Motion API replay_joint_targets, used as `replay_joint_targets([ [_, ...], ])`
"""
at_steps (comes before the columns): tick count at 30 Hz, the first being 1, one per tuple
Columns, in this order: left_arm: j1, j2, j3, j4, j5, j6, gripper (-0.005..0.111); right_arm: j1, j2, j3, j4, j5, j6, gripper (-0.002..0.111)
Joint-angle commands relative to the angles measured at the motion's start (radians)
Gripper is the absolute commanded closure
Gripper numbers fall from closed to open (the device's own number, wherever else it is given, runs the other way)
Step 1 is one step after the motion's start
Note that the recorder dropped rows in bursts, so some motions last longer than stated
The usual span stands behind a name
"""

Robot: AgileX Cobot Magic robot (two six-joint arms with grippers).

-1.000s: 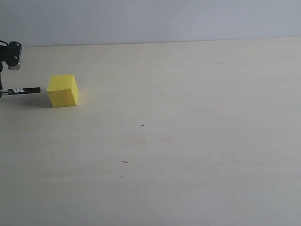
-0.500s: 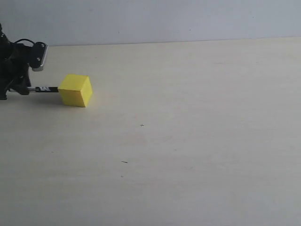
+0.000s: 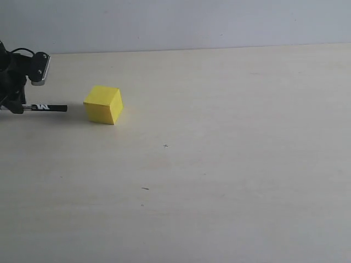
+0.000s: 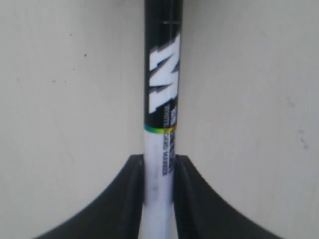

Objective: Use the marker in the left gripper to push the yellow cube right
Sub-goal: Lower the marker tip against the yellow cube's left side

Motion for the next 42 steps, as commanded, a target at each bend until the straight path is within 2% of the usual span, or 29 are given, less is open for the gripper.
replay_joint_targets([
  [1,-0.070,-0.007,0.002,-0.033,0.008,-0.012,0.107,-0.003,-0.007,0.005,-0.005,0.000,-0.002,0.108],
  [4,-0.152,-0.007,0.002,-0.054,0.017,-0.004,0.107,-0.003,-0.007,0.005,-0.005,0.000,-0.004,0.108],
  [6,-0.167,-0.007,0.002,-0.054,0.017,-0.004,0.107,-0.003,-0.007,0.005,-0.005,0.000,-0.004,0.108],
  [10,-0.110,-0.007,0.002,-0.047,0.067,-0.076,0.107,-0.003,-0.007,0.005,-0.005,0.000,-0.002,0.108],
  [13,-0.106,-0.007,0.002,-0.051,0.120,-0.081,0.107,-0.003,-0.007,0.005,-0.005,0.000,-0.004,0.108],
  [17,-0.135,-0.007,0.002,-0.129,0.082,-0.087,0.107,-0.003,-0.007,0.005,-0.005,0.000,-0.004,0.108],
  [20,-0.202,-0.007,0.002,-0.233,0.014,-0.041,0.107,-0.003,-0.007,0.005,-0.005,0.000,-0.002,0.108],
  [22,-0.220,-0.005,0.002,-0.234,-0.026,-0.041,0.107,-0.003,-0.007,0.005,-0.005,0.000,-0.002,0.108],
  [28,-0.186,-0.005,-0.038,-0.195,0.089,-0.157,0.107,-0.003,-0.007,0.005,-0.005,0.000,-0.004,0.108],
  [35,-0.247,-0.005,-0.039,-0.301,-0.096,-0.127,0.107,-0.003,-0.007,0.005,-0.005,0.000,-0.004,0.108],
  [38,-0.249,-0.007,-0.040,-0.280,-0.126,-0.127,0.107,-0.003,-0.007,0.005,-0.005,0.000,-0.002,0.108],
  [42,-0.220,-0.007,-0.040,-0.252,-0.100,-0.129,0.107,-0.003,-0.007,0.005,0.014,0.000,-0.002,0.108],
])
